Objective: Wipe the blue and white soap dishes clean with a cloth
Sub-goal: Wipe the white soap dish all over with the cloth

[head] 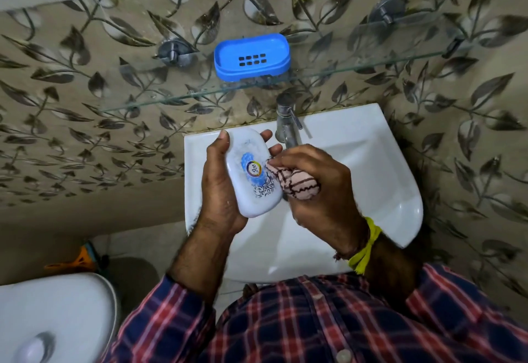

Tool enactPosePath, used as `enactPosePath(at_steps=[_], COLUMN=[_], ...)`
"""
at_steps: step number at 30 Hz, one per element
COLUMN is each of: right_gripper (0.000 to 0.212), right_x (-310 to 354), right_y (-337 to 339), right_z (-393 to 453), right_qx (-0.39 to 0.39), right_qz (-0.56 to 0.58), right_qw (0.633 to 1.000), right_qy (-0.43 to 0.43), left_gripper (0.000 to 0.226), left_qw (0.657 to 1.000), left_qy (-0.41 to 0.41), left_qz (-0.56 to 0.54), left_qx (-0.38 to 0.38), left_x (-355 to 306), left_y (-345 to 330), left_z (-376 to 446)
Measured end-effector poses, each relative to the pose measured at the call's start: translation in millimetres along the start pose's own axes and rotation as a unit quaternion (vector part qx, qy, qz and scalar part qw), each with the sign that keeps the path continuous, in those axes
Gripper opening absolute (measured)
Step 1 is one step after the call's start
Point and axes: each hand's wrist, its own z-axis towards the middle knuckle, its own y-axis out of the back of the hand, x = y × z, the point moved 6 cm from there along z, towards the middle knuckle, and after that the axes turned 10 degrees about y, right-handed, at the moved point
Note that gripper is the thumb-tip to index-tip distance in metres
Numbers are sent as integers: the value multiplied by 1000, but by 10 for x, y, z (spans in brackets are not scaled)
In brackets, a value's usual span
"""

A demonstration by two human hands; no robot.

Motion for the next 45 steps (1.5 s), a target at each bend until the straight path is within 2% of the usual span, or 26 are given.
enactPosePath(at_steps=[3, 7, 11, 15, 19, 23, 27, 31, 36, 38, 39, 40, 41, 42, 43, 44, 45], right_gripper=[41, 45, 44, 39, 37, 41, 39, 41, 41, 38, 37, 37, 39, 43, 47, 49, 47], right_x=[58, -18, 11, -10, 154, 78, 163, -29, 186, 78, 44, 57, 112, 198, 275, 299, 260], right_y=[-47, 31, 1, 25, -91, -60, -93, 66, -100, -39, -8, -5, -31, -88, -151, -190, -190], right_z=[-72, -123, -182, -246, -288, -168, -50, 123, 219, 275, 303, 321, 333, 335, 318, 309, 324], right_qx=[35, -10, 7, -40, 11, -2, 48, -39, -13, -57, -68, -62, -41, -8, 24, 43, 44], right_qz=[-17, -34, -19, 28, -2, -10, -19, -42, -31, -47, -46, -44, -41, -37, -33, -29, -26], right_qw=[998, 999, 998, 999, 998, 1000, 996, 998, 999, 997, 996, 997, 998, 998, 997, 995, 996], right_qy=[45, 22, 52, 3, 57, 24, 79, -13, 36, -6, -16, -6, 18, 49, 73, 79, 68], left_gripper=[70, 70, 69, 74, 89, 89, 88, 84, 76, 74, 75, 76, 75, 72, 73, 76, 78], left_qw=[1000, 1000, 999, 998, 994, 992, 998, 1000, 997, 998, 998, 995, 991, 988, 989, 994, 995], left_qy=[-20, -19, -34, -45, -69, -54, -27, -6, -4, -21, -28, -47, -69, -103, -123, -89, -76], left_qz=[4, 8, -17, -24, -29, -30, -33, -24, -42, 15, 49, 73, 98, 111, 69, -7, -24], left_qx=[6, -11, 2, -36, -79, -107, -53, 11, 60, 51, 1, -51, -55, -23, 44, 68, 53], left_x=[-115, -85, -150, -108, -140, -32, 66, 222, 260, 257, 262, 248, 199, 123, 95, 161, 178], left_y=[32, 7, -16, -44, -70, -66, -61, -125, -155, -143, -90, -46, -59, -145, -212, -166, -123], left_z=[6, 29, 35, 56, 64, 63, 47, -19, -12, -43, -30, -24, -46, -78, -74, -9, 16])
